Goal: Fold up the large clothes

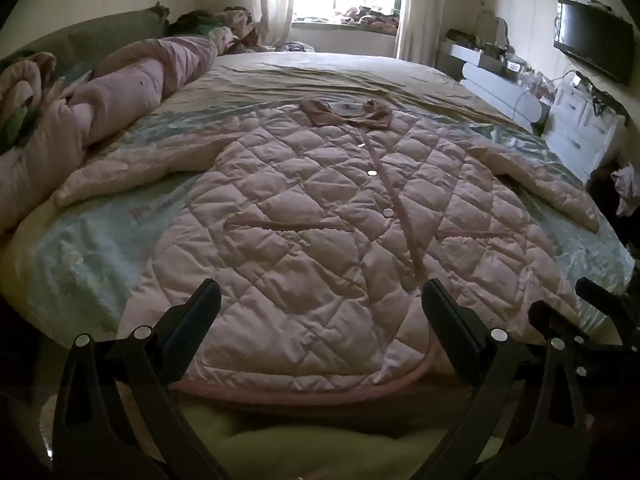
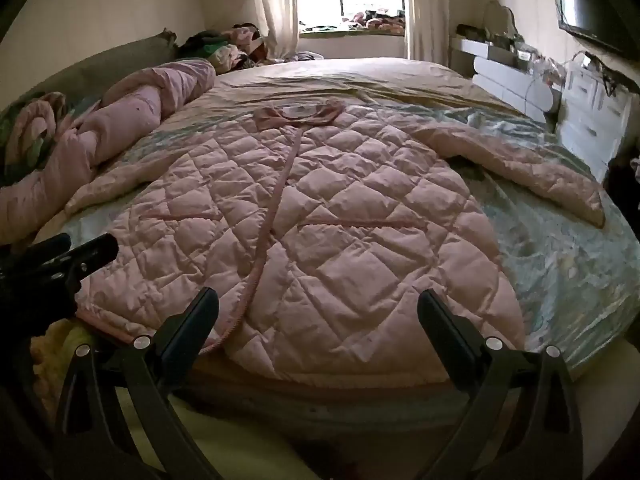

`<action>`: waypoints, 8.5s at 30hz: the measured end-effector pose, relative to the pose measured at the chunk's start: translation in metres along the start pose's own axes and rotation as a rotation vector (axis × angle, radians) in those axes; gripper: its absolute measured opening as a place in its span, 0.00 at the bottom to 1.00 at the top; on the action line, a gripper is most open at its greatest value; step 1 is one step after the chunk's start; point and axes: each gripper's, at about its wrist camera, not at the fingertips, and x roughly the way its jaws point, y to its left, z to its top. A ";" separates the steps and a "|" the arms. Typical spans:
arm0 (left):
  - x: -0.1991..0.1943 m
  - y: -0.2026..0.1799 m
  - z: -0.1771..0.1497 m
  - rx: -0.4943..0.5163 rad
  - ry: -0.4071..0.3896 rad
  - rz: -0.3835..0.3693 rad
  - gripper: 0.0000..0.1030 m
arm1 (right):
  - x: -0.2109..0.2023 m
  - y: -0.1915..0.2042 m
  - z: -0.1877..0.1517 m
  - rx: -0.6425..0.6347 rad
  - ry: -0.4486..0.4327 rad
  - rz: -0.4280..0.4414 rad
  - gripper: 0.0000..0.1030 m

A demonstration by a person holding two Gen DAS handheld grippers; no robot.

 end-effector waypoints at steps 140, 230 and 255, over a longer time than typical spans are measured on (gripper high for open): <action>0.194 -0.032 0.183 0.059 0.121 -0.058 0.91 | 0.137 -0.212 0.176 0.363 -0.063 -0.213 0.96; 0.159 0.123 0.252 -0.238 0.022 0.076 0.91 | 0.130 -0.031 0.363 -0.025 -0.397 0.246 0.21; 0.193 0.144 0.231 -0.337 0.066 -0.099 0.91 | 0.220 0.071 0.291 -0.202 -0.298 0.209 0.21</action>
